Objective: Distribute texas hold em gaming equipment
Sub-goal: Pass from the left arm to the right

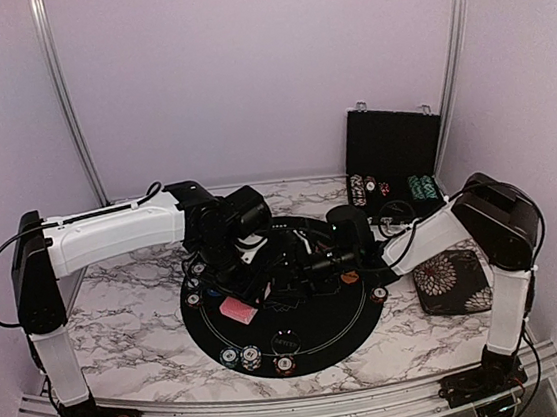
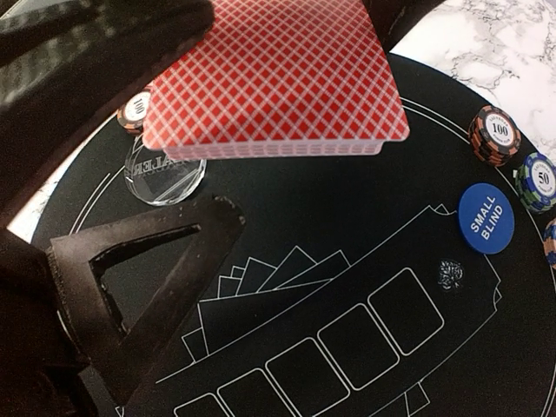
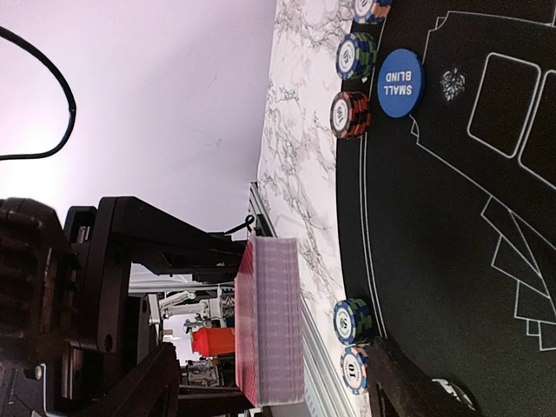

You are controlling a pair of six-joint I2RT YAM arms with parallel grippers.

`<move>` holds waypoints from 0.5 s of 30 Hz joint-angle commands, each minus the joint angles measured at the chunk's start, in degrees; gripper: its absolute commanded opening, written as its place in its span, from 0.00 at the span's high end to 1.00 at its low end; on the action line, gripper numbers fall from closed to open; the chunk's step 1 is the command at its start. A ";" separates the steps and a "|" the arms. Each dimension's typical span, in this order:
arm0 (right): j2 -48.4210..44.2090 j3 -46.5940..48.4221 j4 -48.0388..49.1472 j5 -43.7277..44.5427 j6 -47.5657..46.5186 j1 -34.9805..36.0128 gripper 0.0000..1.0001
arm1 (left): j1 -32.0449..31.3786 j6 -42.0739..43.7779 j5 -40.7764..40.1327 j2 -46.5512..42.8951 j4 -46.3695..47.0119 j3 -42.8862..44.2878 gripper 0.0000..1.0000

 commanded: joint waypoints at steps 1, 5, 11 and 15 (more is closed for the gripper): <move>1.93 0.51 4.90 -1.28 2.75 1.27 0.29 | -0.63 0.94 0.52 1.02 -1.49 2.15 0.47; 2.48 0.34 6.57 -1.41 4.07 1.43 0.32 | -0.96 1.02 0.60 1.29 -1.42 2.74 0.47; 3.27 0.51 8.19 -1.67 5.30 1.93 0.35 | -1.08 1.31 0.54 1.46 -1.45 3.10 0.47; 4.14 0.74 9.88 -1.90 6.72 2.47 0.38 | -1.09 1.44 0.25 1.38 -1.42 3.48 0.47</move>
